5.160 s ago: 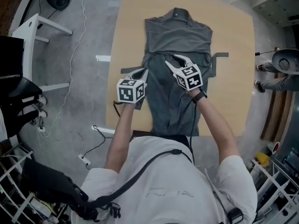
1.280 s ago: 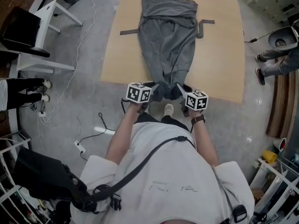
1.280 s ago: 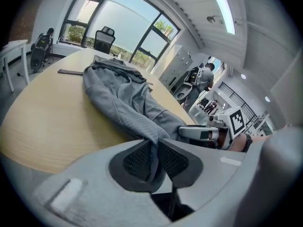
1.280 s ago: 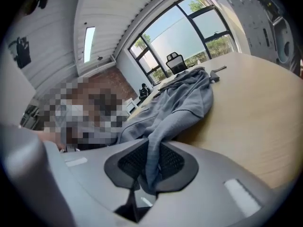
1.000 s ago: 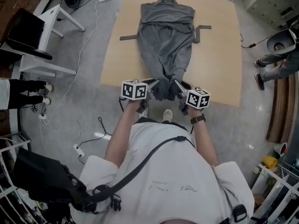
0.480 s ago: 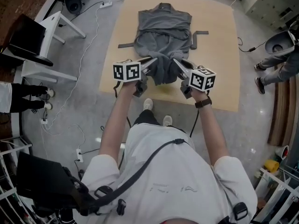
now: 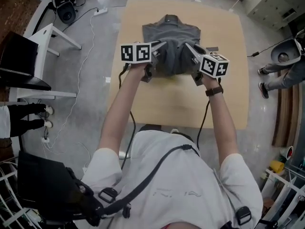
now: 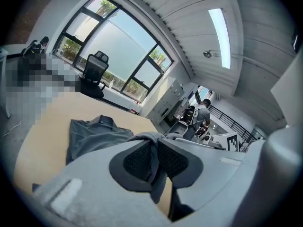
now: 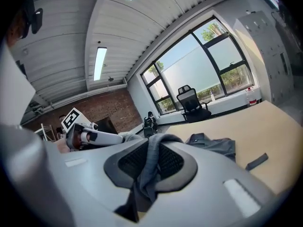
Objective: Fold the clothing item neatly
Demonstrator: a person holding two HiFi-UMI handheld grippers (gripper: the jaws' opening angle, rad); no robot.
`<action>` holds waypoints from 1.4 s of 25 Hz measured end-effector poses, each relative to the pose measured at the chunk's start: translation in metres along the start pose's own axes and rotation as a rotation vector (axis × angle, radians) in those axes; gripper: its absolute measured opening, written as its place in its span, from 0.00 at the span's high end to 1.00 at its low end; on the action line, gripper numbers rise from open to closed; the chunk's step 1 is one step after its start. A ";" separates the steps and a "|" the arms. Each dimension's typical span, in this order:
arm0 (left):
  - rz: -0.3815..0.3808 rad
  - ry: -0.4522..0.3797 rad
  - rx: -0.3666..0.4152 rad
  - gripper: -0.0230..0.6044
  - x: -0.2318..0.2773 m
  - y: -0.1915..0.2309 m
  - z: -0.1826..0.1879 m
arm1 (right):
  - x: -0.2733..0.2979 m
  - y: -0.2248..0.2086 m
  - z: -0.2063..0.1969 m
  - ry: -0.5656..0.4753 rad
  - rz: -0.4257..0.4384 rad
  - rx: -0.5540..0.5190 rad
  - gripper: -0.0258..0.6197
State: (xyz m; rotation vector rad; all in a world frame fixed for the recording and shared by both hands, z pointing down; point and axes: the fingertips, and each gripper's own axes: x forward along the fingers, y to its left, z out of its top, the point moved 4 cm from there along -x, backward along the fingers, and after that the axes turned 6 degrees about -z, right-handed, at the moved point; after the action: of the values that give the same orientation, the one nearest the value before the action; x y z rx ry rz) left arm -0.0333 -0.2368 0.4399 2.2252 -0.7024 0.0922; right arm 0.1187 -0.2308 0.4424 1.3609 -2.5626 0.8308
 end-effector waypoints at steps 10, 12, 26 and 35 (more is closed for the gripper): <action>0.050 0.022 0.014 0.88 0.065 0.116 0.100 | 0.123 -0.072 0.064 0.030 -0.081 -0.076 0.87; 0.070 0.022 -0.003 0.88 0.076 0.142 0.115 | 0.145 -0.092 0.074 0.042 -0.083 -0.077 0.87; 0.297 0.237 -0.085 0.85 0.165 0.297 0.075 | 0.263 -0.226 0.008 0.302 -0.230 -0.050 0.86; 0.344 0.158 0.077 0.69 0.155 0.297 0.097 | 0.265 -0.237 0.005 0.350 -0.249 -0.136 0.50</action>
State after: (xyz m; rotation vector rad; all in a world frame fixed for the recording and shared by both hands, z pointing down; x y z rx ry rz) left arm -0.0701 -0.5358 0.6150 2.1196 -1.0006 0.4676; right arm 0.1526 -0.5313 0.6286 1.3232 -2.0958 0.7572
